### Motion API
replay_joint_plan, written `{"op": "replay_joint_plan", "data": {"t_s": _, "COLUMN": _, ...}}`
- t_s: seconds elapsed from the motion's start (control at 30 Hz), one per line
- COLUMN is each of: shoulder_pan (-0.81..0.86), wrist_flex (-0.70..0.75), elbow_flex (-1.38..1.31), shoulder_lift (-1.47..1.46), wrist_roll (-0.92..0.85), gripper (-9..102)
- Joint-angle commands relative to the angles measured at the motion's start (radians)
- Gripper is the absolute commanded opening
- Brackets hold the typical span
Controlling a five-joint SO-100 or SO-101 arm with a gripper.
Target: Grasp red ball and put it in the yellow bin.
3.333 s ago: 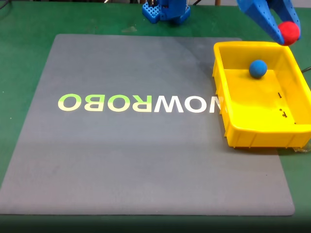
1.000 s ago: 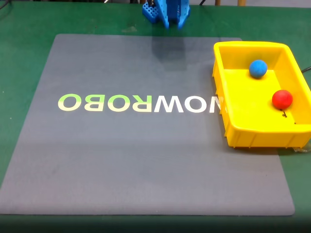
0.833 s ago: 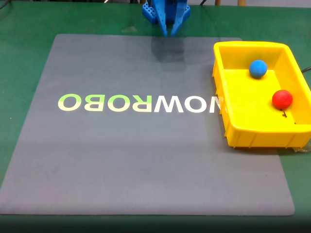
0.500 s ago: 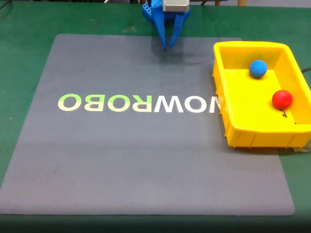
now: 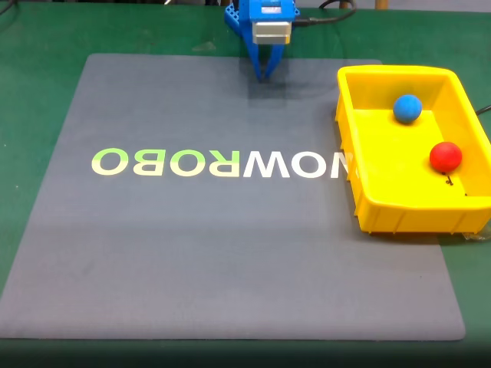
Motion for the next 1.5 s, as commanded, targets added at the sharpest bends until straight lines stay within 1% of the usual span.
{"op": "replay_joint_plan", "data": {"t_s": 0.0, "shoulder_pan": 0.002, "wrist_flex": 0.02, "elbow_flex": 0.032, "shoulder_lift": 0.014, "wrist_roll": 0.017, "gripper": 0}}
{"op": "replay_joint_plan", "data": {"t_s": 0.17, "shoulder_pan": 0.003, "wrist_flex": 0.04, "elbow_flex": 0.032, "shoulder_lift": 0.014, "wrist_roll": 0.015, "gripper": 0}}
{"op": "replay_joint_plan", "data": {"t_s": 1.47, "shoulder_pan": 0.012, "wrist_flex": 0.044, "elbow_flex": 0.032, "shoulder_lift": 0.012, "wrist_roll": 0.018, "gripper": 0}}
